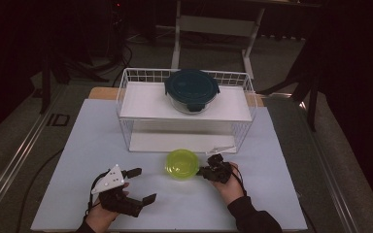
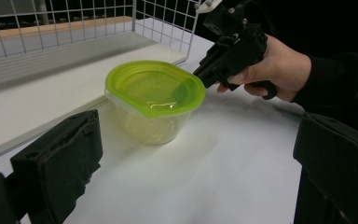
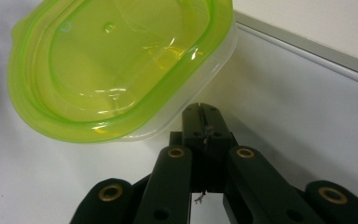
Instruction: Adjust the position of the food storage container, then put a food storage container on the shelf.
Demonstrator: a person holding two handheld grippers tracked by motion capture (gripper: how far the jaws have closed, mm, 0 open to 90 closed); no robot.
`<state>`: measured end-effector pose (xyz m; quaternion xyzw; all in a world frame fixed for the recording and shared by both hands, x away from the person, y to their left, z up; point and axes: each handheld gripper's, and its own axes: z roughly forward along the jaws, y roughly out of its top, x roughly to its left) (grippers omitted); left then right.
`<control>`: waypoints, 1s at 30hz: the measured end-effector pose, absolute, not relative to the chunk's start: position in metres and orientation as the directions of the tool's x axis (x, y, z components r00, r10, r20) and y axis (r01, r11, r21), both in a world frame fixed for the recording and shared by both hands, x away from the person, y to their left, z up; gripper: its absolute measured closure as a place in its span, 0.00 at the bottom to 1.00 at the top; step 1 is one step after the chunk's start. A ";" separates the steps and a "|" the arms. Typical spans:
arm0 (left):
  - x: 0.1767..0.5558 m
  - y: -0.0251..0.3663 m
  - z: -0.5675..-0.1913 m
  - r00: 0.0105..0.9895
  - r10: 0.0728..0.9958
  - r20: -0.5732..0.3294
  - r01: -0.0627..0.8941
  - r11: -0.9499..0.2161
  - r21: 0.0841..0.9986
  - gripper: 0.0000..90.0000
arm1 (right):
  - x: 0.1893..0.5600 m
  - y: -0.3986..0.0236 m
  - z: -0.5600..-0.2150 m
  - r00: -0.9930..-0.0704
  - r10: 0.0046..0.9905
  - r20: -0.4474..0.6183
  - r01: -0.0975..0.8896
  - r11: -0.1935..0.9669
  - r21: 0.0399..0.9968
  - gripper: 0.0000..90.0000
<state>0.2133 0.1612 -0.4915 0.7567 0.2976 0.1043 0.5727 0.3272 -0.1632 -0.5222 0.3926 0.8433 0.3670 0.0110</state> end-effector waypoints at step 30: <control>0.227 0.154 -0.455 0.813 0.542 -0.213 0.349 -0.161 0.923 0.01 | 0.286 -0.213 -0.463 -0.699 0.662 0.271 0.575 0.295 0.764 0.23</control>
